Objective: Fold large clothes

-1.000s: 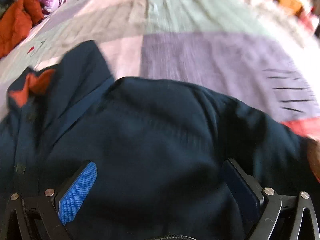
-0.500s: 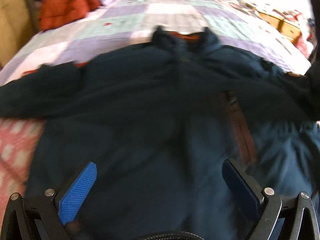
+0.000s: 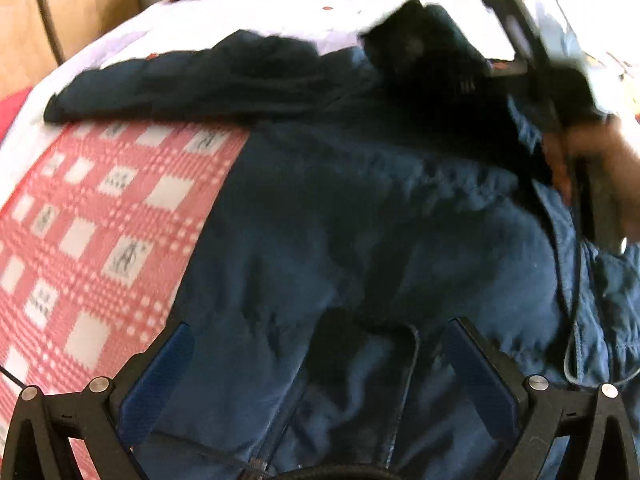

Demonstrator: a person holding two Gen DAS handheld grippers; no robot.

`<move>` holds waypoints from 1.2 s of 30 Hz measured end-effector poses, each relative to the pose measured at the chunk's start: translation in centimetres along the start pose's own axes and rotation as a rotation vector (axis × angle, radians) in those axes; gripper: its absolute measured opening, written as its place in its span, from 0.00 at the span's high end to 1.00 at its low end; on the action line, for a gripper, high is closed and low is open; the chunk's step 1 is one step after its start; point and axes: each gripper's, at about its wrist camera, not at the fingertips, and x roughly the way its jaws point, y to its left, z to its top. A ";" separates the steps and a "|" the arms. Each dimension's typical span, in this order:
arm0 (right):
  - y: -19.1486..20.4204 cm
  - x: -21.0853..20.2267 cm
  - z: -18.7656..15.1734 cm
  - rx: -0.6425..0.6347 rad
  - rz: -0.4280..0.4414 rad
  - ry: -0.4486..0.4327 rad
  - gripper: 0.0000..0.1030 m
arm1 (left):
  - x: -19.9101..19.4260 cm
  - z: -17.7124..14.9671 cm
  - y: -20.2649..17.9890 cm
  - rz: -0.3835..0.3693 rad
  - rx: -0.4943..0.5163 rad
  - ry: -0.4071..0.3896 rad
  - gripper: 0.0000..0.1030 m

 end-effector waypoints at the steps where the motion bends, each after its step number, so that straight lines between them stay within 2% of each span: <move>1: 0.0 0.7 -0.6 -0.010 -0.002 0.019 0.88 | 0.3 -0.3 0.1 -0.005 -0.005 0.005 0.00; 2: -0.1 1.4 -1.1 -0.020 -0.003 0.026 0.87 | 0.5 -0.3 0.0 -0.009 -0.005 0.008 0.00; 3: 0.0 1.4 -1.9 -0.025 0.010 0.029 0.82 | 0.7 -0.4 -0.2 -0.010 -0.003 0.010 0.00; 5: -0.2 1.3 -2.0 -0.014 0.057 0.052 0.59 | 0.9 -0.4 -0.6 -0.019 0.001 0.009 0.00; 6: -0.1 0.8 -2.1 -0.007 0.091 0.061 0.37 | 0.9 -0.3 -1.0 -0.026 0.005 0.006 0.00; 7: 0.2 0.0 -2.4 -0.002 0.120 0.060 0.23 | 0.9 -0.2 -1.4 -0.030 0.010 0.003 0.00; 9: 0.0 -3.3 -3.4 0.038 0.192 0.015 0.16 | 0.7 0.4 -2.1 -0.035 0.020 -0.009 0.00; 10: -0.7 -5.8 -4.4 0.081 0.213 -0.013 0.16 | 0.7 0.9 -2.5 -0.042 0.023 -0.019 0.00; 11: -0.8 -7.1 -5.8 0.107 0.194 -0.034 0.16 | 0.8 1.5 -2.9 -0.045 0.030 -0.026 0.00; 12: -2.2 -9.2 -7.0 0.147 0.131 -0.063 0.16 | 0.8 1.8 -3.2 -0.043 0.037 -0.030 0.00; 14: -6.2 -12.7 -9.9 0.235 -0.043 -0.087 0.15 | 1.3 3.3 -4.2 -0.046 0.063 -0.042 0.00; 16: -10.9 -14.7 -13.0 0.311 -0.231 -0.057 0.13 | 1.6 4.9 -5.2 -0.055 0.090 -0.059 0.00; 19: -17.4 -15.8 -18.5 0.333 -0.424 0.073 0.13 | 2.5 8.1 -8.3 -0.079 0.164 -0.104 0.00; 20: -18.5 -16.0 -19.7 0.323 -0.444 0.100 0.13 | 2.7 8.8 -9.3 -0.085 0.187 -0.116 0.00; 22: -19.8 -16.3 -21.9 0.281 -0.459 0.133 0.13 | 3.3 11.0 -13.0 -0.106 0.259 -0.153 0.00; 24: -19.5 -16.1 -23.0 0.223 -0.425 0.138 0.13 | 4.1 12.9 -16.3 -0.157 0.297 -0.166 0.00; 26: -18.7 -15.7 -23.6 0.176 -0.357 0.135 0.13 | 4.8 14.6 -19.5 -0.212 0.317 -0.161 0.00; 29: -18.1 -14.4 -22.9 0.087 -0.360 0.103 0.13 | 6.6 17.6 -26.8 -0.309 0.389 -0.153 0.00; 30: -18.0 -14.2 -22.6 0.091 -0.356 0.081 0.22 | 7.3 18.4 -29.1 -0.337 0.411 -0.142 0.00; 31: -18.1 -13.9 -22.2 0.114 -0.349 0.079 0.51 | 7.9 19.0 -31.1 -0.353 0.429 -0.133 0.00; 34: -17.1 -13.7 -22.9 0.083 -0.398 0.067 0.73 | 11.3 20.3 -38.0 -0.398 0.496 -0.059 0.00; 36: -15.8 -13.8 -24.4 0.026 -0.435 0.071 0.77 | 13.7 20.2 -41.9 -0.383 0.550 -0.007 0.00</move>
